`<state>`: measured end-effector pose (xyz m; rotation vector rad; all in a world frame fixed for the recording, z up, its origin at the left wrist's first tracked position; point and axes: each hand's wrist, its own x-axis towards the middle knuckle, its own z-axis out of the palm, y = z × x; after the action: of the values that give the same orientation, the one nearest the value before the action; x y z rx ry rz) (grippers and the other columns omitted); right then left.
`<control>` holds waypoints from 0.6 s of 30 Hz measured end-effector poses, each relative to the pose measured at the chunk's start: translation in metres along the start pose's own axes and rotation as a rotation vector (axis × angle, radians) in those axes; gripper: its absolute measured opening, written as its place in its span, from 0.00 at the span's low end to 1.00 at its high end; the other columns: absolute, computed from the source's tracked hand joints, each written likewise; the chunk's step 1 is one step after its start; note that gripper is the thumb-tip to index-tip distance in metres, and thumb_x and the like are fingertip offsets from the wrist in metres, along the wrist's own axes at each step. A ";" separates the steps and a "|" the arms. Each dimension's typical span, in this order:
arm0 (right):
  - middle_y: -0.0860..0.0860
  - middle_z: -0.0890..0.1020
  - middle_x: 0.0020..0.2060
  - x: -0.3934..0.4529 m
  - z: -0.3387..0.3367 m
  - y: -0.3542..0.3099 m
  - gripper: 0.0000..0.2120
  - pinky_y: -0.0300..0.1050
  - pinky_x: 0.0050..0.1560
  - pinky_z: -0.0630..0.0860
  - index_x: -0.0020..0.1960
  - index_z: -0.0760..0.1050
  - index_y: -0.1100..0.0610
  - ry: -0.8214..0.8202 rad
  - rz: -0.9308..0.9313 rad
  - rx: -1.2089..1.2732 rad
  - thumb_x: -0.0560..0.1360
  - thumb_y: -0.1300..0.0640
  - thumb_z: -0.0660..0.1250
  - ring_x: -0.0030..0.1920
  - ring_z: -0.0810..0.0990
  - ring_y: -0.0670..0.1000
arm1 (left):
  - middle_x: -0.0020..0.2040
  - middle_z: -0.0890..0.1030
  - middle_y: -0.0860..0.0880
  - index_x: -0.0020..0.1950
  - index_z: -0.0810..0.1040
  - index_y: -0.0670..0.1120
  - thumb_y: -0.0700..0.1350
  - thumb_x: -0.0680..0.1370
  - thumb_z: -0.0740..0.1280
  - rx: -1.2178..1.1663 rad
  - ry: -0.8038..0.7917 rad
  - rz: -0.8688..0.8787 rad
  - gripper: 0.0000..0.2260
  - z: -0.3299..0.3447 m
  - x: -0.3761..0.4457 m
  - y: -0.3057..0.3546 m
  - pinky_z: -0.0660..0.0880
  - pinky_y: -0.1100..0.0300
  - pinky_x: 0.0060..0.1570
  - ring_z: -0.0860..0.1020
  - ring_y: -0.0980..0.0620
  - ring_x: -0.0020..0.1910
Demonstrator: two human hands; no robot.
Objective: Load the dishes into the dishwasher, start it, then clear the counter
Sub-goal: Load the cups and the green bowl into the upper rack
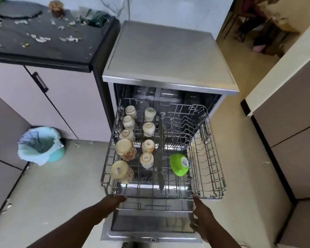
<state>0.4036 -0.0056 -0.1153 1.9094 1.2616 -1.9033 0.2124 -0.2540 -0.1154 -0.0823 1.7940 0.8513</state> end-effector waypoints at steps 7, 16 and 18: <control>0.54 0.59 0.75 0.037 0.025 -0.004 0.34 0.56 0.55 0.71 0.74 0.59 0.41 -0.231 0.135 0.230 0.72 0.35 0.65 0.65 0.68 0.64 | 0.37 0.72 0.47 0.42 0.72 0.45 0.40 0.77 0.62 -0.816 0.034 -0.186 0.05 0.019 0.019 -0.014 0.65 0.59 0.36 0.67 0.50 0.35; 0.52 0.69 0.50 0.072 0.034 -0.035 0.51 0.52 0.49 0.71 0.68 0.69 0.47 -0.377 0.243 0.225 0.47 0.36 0.78 0.50 0.72 0.56 | 0.29 0.65 0.45 0.25 0.69 0.44 0.36 0.61 0.63 -1.162 0.139 -0.129 0.06 0.031 0.045 0.017 0.61 0.59 0.32 0.65 0.48 0.29; 0.52 0.69 0.43 0.080 0.034 -0.050 0.53 0.51 0.46 0.73 0.63 0.69 0.46 -0.393 0.216 0.248 0.40 0.36 0.81 0.46 0.73 0.57 | 0.28 0.65 0.46 0.25 0.69 0.44 0.36 0.56 0.66 -1.176 0.122 -0.081 0.06 0.029 0.050 0.030 0.58 0.59 0.32 0.63 0.49 0.28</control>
<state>0.3328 0.0390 -0.1702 1.5776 0.7071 -2.2496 0.2020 -0.1981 -0.1474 -0.9611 1.1581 1.7532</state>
